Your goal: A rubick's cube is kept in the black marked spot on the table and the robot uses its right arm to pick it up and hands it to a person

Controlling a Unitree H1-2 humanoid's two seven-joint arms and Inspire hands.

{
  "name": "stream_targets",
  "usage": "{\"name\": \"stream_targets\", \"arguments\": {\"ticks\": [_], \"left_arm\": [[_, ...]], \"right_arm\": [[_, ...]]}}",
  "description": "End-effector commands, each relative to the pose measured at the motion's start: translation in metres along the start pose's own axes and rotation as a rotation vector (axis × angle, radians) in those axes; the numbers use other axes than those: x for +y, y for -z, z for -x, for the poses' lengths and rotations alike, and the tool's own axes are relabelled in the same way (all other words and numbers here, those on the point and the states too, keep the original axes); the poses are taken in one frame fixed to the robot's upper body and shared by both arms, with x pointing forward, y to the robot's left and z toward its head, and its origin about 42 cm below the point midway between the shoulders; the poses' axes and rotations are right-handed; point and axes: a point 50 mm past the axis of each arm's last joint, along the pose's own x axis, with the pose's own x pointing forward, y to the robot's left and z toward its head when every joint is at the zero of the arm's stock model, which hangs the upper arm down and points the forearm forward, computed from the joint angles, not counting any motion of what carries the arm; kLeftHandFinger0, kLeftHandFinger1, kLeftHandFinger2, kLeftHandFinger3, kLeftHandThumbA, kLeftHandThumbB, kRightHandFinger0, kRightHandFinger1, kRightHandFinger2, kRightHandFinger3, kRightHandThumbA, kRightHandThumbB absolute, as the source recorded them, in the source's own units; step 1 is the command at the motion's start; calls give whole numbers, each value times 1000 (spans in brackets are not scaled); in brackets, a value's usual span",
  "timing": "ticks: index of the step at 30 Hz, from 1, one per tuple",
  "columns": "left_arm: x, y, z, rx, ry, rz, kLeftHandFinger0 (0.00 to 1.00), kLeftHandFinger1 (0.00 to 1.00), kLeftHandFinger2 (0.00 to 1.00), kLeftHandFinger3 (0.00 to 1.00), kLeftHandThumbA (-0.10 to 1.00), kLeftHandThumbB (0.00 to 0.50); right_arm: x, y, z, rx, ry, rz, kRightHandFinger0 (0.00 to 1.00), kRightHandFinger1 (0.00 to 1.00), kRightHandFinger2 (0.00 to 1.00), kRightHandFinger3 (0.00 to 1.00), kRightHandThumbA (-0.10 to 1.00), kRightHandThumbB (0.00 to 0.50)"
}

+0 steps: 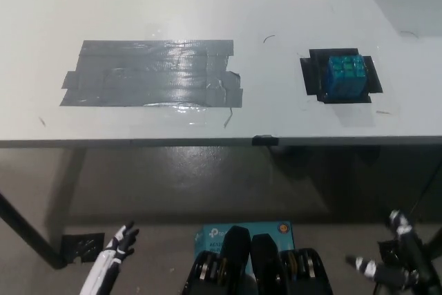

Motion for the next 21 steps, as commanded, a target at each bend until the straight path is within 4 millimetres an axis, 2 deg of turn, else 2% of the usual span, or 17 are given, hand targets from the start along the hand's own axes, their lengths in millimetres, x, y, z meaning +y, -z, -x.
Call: {"name": "stream_targets", "arguments": {"ticks": [1, 3, 5, 6, 7, 9, 12, 13, 15, 16, 18, 20, 21], "left_arm": [[12, -30, 2, -203, -46, 54, 1000, 1000, 1000, 1000, 1000, 349], [12, -36, 2, -224, -50, 57, 1000, 1000, 1000, 1000, 1000, 335], [11, -38, 3, -240, -50, 57, 1000, 1000, 1000, 1000, 1000, 331], [11, -37, 4, -239, -51, 62, 1000, 1000, 1000, 1000, 1000, 334], [12, -35, 4, -234, -53, 61, 1000, 1000, 1000, 1000, 1000, 340], [14, -34, 3, -229, -56, 56, 1000, 1000, 1000, 1000, 1000, 339], [17, -33, 0, -218, -64, 45, 1000, 1000, 1000, 1000, 1000, 344], [17, -33, -1, -217, -64, 43, 1000, 1000, 1000, 1000, 1000, 330], [16, -32, -2, -215, -63, 41, 1000, 1000, 1000, 1000, 1000, 343], [15, -32, -2, -216, -64, 41, 1000, 1000, 1000, 1000, 1000, 343], [15, -32, -2, -211, -60, 31, 1000, 1000, 1000, 1000, 1000, 359], [15, -30, 0, -213, -59, 20, 1000, 1000, 1000, 1000, 1000, 354], [15, -30, -1, -215, -58, 17, 1000, 1000, 1000, 1000, 1000, 353]], "right_arm": [[-24, -75, -3, -395, 204, -7, 1000, 1000, 1000, 1000, 994, 342], [-29, -94, -5, -445, 227, 8, 1000, 1000, 1000, 1000, 1000, 365], [-34, -121, -5, -500, 263, 26, 1000, 1000, 1000, 1000, 1000, 404], [-35, -128, -6, -518, 270, 29, 1000, 1000, 1000, 1000, 1000, 401], [-36, -138, -8, -537, 280, 40, 1000, 1000, 1000, 1000, 1000, 422], [-37, -146, -12, -551, 289, 47, 1000, 1000, 1000, 1000, 1000, 437], [-39, -163, -25, -574, 304, 61, 1000, 1000, 1000, 1000, 1000, 420], [-39, -168, -29, -583, 304, 64, 1000, 1000, 1000, 1000, 1000, 408], [-39, -177, -42, -599, 309, 73, 1000, 1000, 1000, 1000, 1000, 380], [-39, -179, -44, -600, 309, 75, 1000, 1000, 1000, 1000, 1000, 379], [-37, -182, -61, -590, 307, 73, 1000, 1000, 1000, 1000, 993, 373], [-36, -179, -84, -534, 304, 92, 1000, 1000, 1000, 1000, 1000, 377], [-36, -177, -93, -514, 301, 88, 1000, 1000, 1000, 1000, 996, 355]]}}
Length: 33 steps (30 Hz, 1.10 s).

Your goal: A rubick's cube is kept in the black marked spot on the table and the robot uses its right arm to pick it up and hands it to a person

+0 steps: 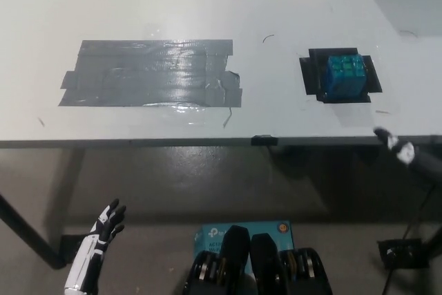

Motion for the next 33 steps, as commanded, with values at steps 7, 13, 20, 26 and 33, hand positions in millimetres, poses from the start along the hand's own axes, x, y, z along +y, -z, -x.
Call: {"name": "stream_targets", "arguments": {"ticks": [7, 13, 20, 26, 33], "left_arm": [[4, -11, -6, -72, 7, -25, 1000, 1000, 1000, 1000, 1000, 362], [5, -12, -8, -73, 12, -36, 1000, 1000, 1000, 1000, 1000, 345], [5, -15, -11, -77, 15, -35, 1000, 1000, 1000, 1000, 1000, 351], [5, -16, -13, -81, 19, -43, 1000, 1000, 1000, 1000, 1000, 355], [5, -18, -14, -87, 23, -39, 1000, 1000, 1000, 1000, 1000, 340]], "right_arm": [[24, 53, -91, 220, -12, 51, 1000, 1000, 1000, 1000, 1000, 388], [49, 76, -134, 342, -42, 31, 1000, 1000, 1000, 1000, 998, 429], [75, 87, -153, 451, -59, -50, 1000, 1000, 1000, 1000, 950, 438], [90, 91, -158, 480, -70, -61, 1000, 1000, 1000, 1000, 931, 433], [95, 111, -149, 569, -77, -23, 1000, 1000, 1000, 1000, 905, 437]]}}
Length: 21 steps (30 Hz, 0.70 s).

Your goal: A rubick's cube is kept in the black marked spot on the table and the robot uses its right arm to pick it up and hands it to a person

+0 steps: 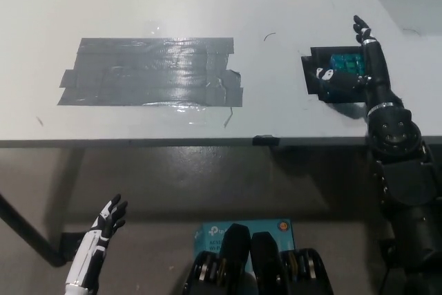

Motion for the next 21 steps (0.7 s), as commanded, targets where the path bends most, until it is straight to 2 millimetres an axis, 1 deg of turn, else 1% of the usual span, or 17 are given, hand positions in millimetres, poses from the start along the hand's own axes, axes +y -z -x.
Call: {"name": "stream_targets", "arguments": {"ticks": [1, 3, 6, 7, 11, 12, 13, 16, 17, 21], "left_arm": [[5, -12, -6, -62, 16, -18, 1000, 1000, 1000, 1000, 1000, 339], [5, -13, -7, -62, 18, -19, 1000, 1000, 1000, 1000, 1000, 336], [6, -14, -8, -61, 19, -21, 1000, 1000, 1000, 1000, 1000, 339], [6, -14, -8, -61, 21, -23, 1000, 1000, 1000, 1000, 1000, 344], [6, -14, -9, -60, 23, -33, 1000, 1000, 1000, 1000, 1000, 330], [6, -14, -8, -59, 24, -32, 1000, 1000, 1000, 1000, 1000, 330], [6, -14, -9, -60, 22, -30, 1000, 1000, 1000, 1000, 1000, 327], [5, -14, -8, -61, 25, -30, 1000, 1000, 1000, 1000, 1000, 333], [5, -14, -8, -60, 24, -31, 1000, 1000, 1000, 1000, 1000, 332], [5, -14, -9, -58, 27, -30, 1000, 1000, 1000, 1000, 1000, 319]], "right_arm": [[0, -12, -12, -6, 32, -1, 1000, 1000, 1000, 1000, 904, 435], [-1, -8, -14, 10, 39, 14, 1000, 1000, 1000, 1000, 921, 442], [-6, -4, -15, 21, 59, 22, 1000, 1000, 1000, 1000, 925, 428], [-9, -2, -16, 20, 66, 28, 1000, 1000, 1000, 1000, 956, 445], [-17, -6, -19, 9, 77, 34, 1000, 1000, 1000, 1000, 965, 433], [-20, -7, -19, 5, 78, 38, 1000, 1000, 1000, 1000, 981, 450], [-20, -8, -19, 4, 78, 38, 1000, 1000, 1000, 1000, 991, 456], [-19, -11, -18, 3, 82, 32, 1000, 1000, 1000, 1000, 989, 452], [-16, -12, -18, 2, 83, 24, 1000, 1000, 1000, 1000, 975, 462], [-8, -12, -17, 5, 77, 7, 1000, 1000, 1000, 1000, 944, 445]]}}
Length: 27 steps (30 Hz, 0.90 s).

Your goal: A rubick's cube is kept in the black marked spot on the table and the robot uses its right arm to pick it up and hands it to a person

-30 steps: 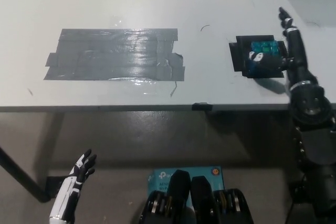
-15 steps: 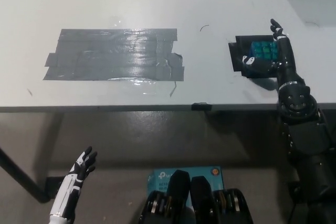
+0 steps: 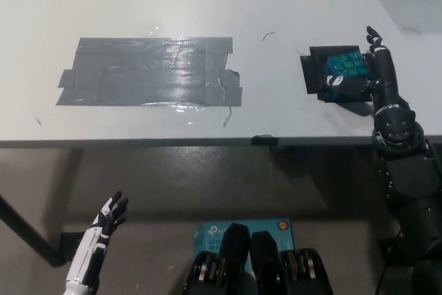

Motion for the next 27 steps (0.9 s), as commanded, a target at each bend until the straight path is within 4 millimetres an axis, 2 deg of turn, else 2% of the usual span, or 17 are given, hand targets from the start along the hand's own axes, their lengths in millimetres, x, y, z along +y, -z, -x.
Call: {"name": "stream_targets", "arguments": {"ticks": [1, 6, 9, 14, 22, 27], "left_arm": [[5, -11, -6, -51, 21, -29, 1000, 1000, 1000, 1000, 1000, 310], [5, -14, -9, -54, 23, -24, 1000, 1000, 1000, 1000, 1000, 325], [6, -16, -12, -55, 27, -28, 1000, 1000, 1000, 1000, 1000, 323], [6, -15, -13, -57, 28, -34, 1000, 1000, 1000, 1000, 1000, 295], [7, -20, -16, -56, 32, -35, 1000, 1000, 1000, 1000, 1000, 302], [7, -19, -17, -61, 33, -36, 1000, 1000, 1000, 1000, 1000, 299]], "right_arm": [[5, -28, -6, -62, 16, -33, 1000, 1000, 1000, 1000, 942, 446], [8, -34, -7, -73, 11, -58, 1000, 1000, 1000, 1000, 910, 448], [8, -34, -8, -70, 1, -37, 1000, 1000, 1000, 1000, 942, 449], [13, -21, -5, -32, -16, -30, 1000, 1000, 1000, 1000, 937, 427], [17, -3, -8, 40, -20, -31, 1000, 1000, 1000, 1000, 889, 472], [13, 14, -11, 120, -28, -16, 1000, 1000, 1000, 1000, 849, 415]]}}
